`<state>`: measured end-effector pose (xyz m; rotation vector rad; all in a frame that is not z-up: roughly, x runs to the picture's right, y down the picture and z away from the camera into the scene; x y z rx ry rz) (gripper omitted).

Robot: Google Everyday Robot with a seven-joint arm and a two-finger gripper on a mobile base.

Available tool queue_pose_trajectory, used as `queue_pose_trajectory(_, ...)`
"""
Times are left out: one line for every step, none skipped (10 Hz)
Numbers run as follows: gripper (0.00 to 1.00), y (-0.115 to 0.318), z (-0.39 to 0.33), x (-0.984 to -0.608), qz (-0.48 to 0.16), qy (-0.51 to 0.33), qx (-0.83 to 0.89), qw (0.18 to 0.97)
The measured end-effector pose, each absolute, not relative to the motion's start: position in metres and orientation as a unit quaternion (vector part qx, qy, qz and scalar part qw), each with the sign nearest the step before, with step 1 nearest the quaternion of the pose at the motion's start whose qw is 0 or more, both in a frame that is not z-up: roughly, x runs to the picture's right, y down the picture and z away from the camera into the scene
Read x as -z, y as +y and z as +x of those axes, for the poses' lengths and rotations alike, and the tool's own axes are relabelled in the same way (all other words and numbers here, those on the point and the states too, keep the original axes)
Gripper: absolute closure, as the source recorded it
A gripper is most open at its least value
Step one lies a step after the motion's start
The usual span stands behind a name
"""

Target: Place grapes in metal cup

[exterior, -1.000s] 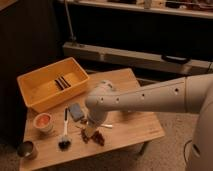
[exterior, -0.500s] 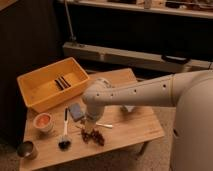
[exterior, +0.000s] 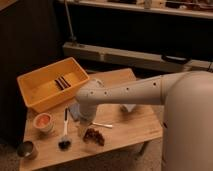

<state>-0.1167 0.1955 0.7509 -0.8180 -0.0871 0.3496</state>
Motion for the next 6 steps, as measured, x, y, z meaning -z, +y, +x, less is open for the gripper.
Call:
queue_pose_trajectory(0.34, 0.201, -0.115, -0.758, -0.401, -0.038, -0.169, 0.900)
queue_pose_trajectory(0.34, 0.207, -0.112, -0.766, -0.403, -0.039, -0.169, 0.899)
queue_pose_trajectory(0.34, 0.210, -0.110, -0.772, -0.402, -0.046, -0.169, 0.899)
queue_pose_trajectory(0.34, 0.210, -0.108, -0.774, -0.400, -0.054, -0.167, 0.899)
queue_pose_trajectory(0.36, 0.211, -0.104, -0.777, -0.402, -0.059, -0.166, 0.899)
queue_pose_trajectory(0.44, 0.214, -0.104, -0.781, -0.408, -0.064, -0.161, 0.896)
